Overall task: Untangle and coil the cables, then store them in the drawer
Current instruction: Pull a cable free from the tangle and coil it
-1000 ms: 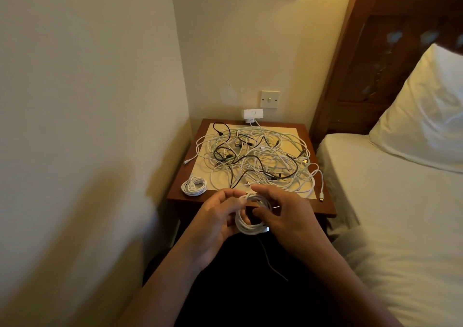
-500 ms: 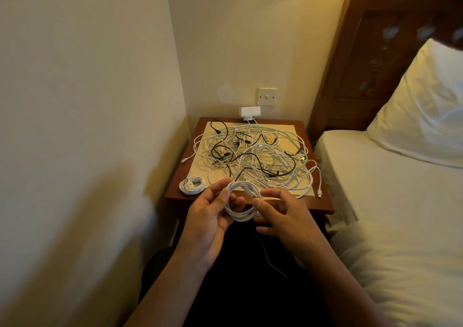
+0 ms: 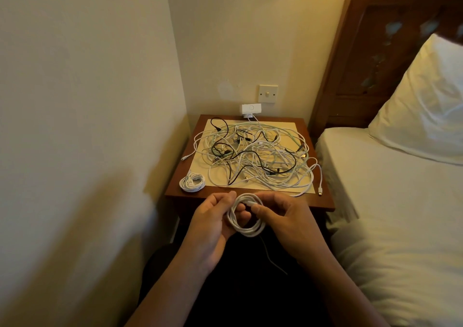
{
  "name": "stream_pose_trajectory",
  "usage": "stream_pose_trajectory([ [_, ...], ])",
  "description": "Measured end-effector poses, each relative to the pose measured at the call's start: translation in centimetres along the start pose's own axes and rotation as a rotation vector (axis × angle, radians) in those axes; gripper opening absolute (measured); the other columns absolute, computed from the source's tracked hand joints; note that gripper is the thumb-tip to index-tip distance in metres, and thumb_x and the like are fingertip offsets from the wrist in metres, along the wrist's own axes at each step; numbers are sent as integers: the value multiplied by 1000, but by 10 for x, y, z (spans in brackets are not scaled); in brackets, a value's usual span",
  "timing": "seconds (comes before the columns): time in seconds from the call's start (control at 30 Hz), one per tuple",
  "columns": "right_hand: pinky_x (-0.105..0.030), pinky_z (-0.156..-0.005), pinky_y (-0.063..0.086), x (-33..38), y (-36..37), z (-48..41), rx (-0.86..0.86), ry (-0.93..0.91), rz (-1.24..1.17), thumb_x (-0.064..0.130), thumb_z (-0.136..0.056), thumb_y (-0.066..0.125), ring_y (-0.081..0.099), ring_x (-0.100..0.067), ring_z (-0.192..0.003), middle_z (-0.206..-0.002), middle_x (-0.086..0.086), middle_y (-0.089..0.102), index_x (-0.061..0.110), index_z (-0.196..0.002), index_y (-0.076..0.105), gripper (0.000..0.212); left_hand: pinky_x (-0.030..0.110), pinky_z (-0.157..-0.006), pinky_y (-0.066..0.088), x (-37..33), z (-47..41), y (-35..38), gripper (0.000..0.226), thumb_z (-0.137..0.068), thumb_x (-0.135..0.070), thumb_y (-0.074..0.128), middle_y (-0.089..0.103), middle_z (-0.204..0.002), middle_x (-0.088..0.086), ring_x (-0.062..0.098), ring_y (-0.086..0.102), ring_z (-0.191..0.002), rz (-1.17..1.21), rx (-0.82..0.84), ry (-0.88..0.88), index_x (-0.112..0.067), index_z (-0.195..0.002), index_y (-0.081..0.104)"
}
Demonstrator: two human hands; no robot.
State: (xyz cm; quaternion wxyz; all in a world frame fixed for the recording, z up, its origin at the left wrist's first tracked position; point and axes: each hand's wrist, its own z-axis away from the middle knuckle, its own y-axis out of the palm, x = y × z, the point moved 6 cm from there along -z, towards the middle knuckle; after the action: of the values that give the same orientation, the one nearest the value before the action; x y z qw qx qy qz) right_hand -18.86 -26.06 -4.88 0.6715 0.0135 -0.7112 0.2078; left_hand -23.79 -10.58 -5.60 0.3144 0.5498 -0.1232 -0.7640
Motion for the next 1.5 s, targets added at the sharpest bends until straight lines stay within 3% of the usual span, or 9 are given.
stream_pose_trajectory([
  [0.17, -50, -96, 59, -12, -2, -3, -76, 104, -320, 17, -81, 85, 75, -21, -102, -109, -2, 77, 29, -111, 73, 34, 33, -71, 59, 3, -1, 3, 28, -95, -6, 55, 67, -83, 16, 17, 62, -64, 167, 74, -63, 3, -122, 59],
  [0.37, -46, -91, 61, 0, -2, 5, -125, 9, -221, 15, -91, 76, 77, -16, -94, -98, 2, 80, 20, -105, 76, 15, 33, -71, 61, 12, -1, 6, 39, -87, -1, 55, 69, -88, 20, 19, 67, -64, 302, 132, -158, 3, -125, 60],
  [0.6, -35, -86, 62, 1, -9, 4, -103, -28, -86, 17, -90, 77, 76, -8, -92, -97, 10, 79, 23, -107, 79, 18, 40, -90, 59, -6, 0, -4, 24, -96, -17, 65, 77, -102, 15, 26, 74, -93, -434, 83, 68, -11, -119, 70],
  [0.7, -34, -87, 62, 3, -8, 1, -65, -39, -70, 16, -89, 78, 75, -7, -94, -99, 10, 79, 22, -107, 79, 19, 34, -85, 61, -15, 0, -2, 18, -98, -12, 64, 78, -96, 11, 24, 75, -92, -674, 88, 173, -13, -114, 72],
  [0.87, -36, -89, 61, 7, -4, -1, -38, -42, -154, 11, -90, 75, 76, -13, -98, -101, 5, 80, 20, -110, 76, 22, 31, -75, 62, -8, -6, -4, 23, -95, -8, 60, 75, -93, 17, 21, 72, -76, -282, 107, -3, 1, -114, 70],
  [0.97, -37, -89, 61, 7, -5, -4, -31, -11, -218, 9, -87, 78, 77, -15, -96, -100, 3, 80, 18, -110, 75, 24, 32, -71, 61, 3, -7, -3, 22, -92, -12, 59, 72, -87, 13, 18, 71, -72, -17, 202, -143, 0, -106, 71],
  [1.13, -39, -89, 61, 5, -6, -9, -15, 22, -240, 5, -85, 79, 77, -17, -94, -98, 0, 80, 16, -108, 76, 26, 32, -69, 61, 13, -13, -8, 25, -88, -14, 60, 74, -88, 12, 17, 72, -70, 168, 179, -175, -2, -108, 70],
  [1.3, -44, -92, 60, -2, -3, -16, -21, 30, -211, 4, -87, 78, 77, -19, -95, -99, -1, 80, 17, -107, 76, 24, 32, -69, 61, 11, -26, -15, 36, -85, -15, 68, 75, -105, 16, 18, 74, -82, -2, 78, -49, -5, -119, 67],
  [1.5, -47, -94, 59, -10, 1, -26, -41, 117, -327, 2, -84, 80, 77, -22, -95, -98, -5, 80, 13, -108, 75, 26, 37, -88, 59, -8, -27, -21, 32, -89, 2, 67, 74, -113, 17, 25, 73, -96, -230, 66, 63, -6, -120, 66],
])
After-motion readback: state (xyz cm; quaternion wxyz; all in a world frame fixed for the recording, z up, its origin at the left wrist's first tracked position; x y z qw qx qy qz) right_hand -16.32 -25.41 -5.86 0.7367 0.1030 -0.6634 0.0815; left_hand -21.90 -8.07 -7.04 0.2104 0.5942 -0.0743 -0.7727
